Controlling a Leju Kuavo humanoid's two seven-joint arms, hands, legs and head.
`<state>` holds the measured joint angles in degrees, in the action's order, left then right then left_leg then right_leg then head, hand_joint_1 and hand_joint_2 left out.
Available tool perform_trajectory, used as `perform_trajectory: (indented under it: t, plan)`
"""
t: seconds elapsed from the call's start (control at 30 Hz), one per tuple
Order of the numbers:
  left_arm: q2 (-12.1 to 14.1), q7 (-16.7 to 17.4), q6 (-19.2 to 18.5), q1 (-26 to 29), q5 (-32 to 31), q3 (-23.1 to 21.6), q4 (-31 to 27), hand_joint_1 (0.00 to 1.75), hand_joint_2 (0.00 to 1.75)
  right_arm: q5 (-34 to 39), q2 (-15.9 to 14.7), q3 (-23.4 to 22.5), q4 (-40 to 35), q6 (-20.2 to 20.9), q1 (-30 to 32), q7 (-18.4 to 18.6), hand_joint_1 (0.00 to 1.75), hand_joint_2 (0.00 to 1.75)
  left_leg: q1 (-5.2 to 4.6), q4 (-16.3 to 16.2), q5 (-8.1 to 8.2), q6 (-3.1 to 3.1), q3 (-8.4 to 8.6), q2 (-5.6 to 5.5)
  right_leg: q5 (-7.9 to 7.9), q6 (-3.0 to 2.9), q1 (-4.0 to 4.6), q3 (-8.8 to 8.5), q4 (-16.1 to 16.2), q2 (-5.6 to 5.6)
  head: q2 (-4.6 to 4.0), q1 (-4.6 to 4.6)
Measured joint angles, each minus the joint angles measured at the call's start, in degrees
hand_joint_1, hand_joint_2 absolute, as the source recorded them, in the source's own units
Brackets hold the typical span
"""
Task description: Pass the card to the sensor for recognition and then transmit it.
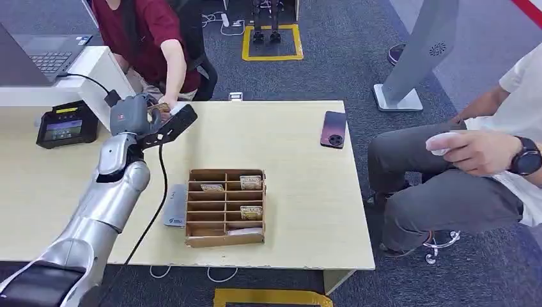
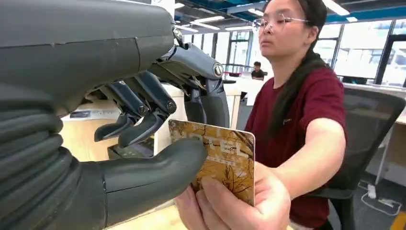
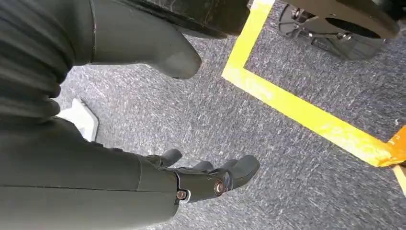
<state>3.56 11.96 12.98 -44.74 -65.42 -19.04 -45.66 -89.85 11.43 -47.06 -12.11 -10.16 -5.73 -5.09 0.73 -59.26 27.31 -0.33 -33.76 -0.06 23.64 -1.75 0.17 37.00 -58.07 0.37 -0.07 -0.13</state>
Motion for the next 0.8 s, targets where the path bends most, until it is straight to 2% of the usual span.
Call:
perform_trajectory:
  t: [0.17,0.47,0.5,0.53,0.8]
  plan:
    - [-0.2,-0.6,-0.5,0.0,-1.0,1.9,0.6,1.75,1.75,0.0,0.0,0.2,0.0,0.0,0.0,-0.2,0.00,1.75,0.00,0.0,0.01,0.01,-0.06,0.04,0.01,0.00,0.00,0.06,0.0,0.03,0.00,0.00]
    - [-0.2,-0.8,-0.6,0.0,-1.1,2.5,1.0,1.75,1.75,0.0,0.0,0.3,0.0,0.0,0.0,-0.3,0.00,1.75,0.00,0.0,0.01,0.01,-0.08,0.04,0.00,0.00,0.00,0.07,0.0,0.02,0.00,0.00]
    - [-0.2,-0.8,-0.6,0.0,-1.1,2.5,1.0,0.42,1.75,0.0,0.0,0.3,0.0,0.0,0.0,-0.3,0.00,1.75,0.00,0.0,0.01,0.01,-0.08,0.04,0.00,0.00,0.00,0.07,0.0,0.02,0.00,0.00]
    - [-0.2,-0.8,-0.6,0.0,-1.1,2.6,1.0,0.00,1.75,0.0,0.0,0.3,0.0,0.0,0.0,-0.3,0.00,1.75,0.00,0.0,0.01,0.01,-0.08,0.04,0.00,0.00,0.00,0.07,0.0,0.02,0.00,0.00]
    - [0.8,-2.0,-0.4,2.0,-1.6,3.7,0.4,0.00,1.75,0.1,0.0,0.4,0.0,0.0,0.1,0.0,0.00,1.75,0.00,0.0,0.01,0.01,-0.08,0.09,0.01,0.00,0.00,0.07,0.0,0.04,0.00,0.00]
